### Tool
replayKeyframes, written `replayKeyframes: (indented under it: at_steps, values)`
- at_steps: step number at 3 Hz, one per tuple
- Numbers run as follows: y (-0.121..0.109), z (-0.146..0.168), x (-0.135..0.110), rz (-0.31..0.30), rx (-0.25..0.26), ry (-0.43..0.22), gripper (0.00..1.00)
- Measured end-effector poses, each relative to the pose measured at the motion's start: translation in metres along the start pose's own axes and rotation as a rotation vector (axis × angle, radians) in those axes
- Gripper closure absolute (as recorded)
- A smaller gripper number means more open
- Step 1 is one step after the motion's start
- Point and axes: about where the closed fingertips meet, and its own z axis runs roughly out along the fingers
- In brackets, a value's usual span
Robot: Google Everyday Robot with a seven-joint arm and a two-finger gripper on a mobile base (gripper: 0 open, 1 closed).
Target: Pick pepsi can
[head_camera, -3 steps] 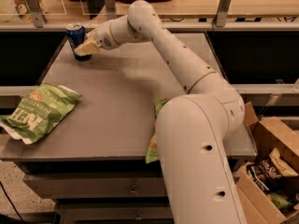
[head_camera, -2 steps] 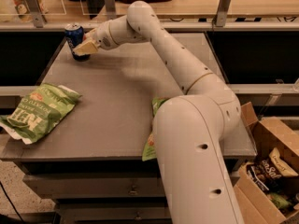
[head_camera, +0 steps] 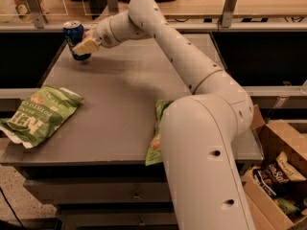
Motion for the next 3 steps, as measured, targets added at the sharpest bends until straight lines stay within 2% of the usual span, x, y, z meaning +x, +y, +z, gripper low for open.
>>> replayKeyframes:
  at_steps: [2, 3]
  values:
    - [0.018, -0.033, -0.023, -0.017, 0.029, -0.016, 1.00]
    - [0.032, -0.058, -0.045, -0.033, 0.050, -0.041, 1.00]
